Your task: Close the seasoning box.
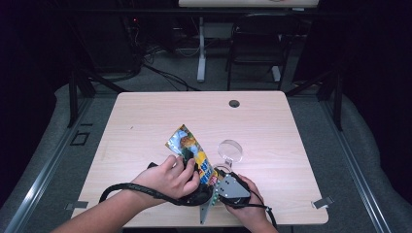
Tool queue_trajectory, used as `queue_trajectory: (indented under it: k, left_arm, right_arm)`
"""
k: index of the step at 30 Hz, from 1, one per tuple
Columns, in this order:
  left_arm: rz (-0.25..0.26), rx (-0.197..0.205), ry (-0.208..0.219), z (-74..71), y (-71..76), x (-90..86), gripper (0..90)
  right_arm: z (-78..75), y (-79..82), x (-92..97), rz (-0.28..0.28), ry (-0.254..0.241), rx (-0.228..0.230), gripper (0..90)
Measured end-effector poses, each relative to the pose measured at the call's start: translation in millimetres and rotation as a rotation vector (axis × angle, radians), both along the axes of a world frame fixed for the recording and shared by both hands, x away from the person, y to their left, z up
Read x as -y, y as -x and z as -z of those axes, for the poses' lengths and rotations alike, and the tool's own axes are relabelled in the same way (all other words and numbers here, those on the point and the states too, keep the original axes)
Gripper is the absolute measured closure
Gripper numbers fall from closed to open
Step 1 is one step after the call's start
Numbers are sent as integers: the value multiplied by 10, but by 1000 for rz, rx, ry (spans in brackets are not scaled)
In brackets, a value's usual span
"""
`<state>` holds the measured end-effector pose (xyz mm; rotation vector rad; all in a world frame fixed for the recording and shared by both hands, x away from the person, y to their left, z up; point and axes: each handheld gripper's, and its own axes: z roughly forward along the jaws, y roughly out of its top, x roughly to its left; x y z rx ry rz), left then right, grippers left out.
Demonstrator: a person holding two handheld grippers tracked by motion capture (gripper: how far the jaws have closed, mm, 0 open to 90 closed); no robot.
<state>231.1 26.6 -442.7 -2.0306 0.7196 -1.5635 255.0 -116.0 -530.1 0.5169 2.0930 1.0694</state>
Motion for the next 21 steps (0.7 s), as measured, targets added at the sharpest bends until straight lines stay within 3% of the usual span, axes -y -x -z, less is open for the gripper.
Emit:
queue_trajectory:
  k: [21]
  left_arm:
    - [-1, 0, -7, -28, 6, 21, 868]
  right_arm:
    - [-9, -3, 12, -1, -20, -10, 708]
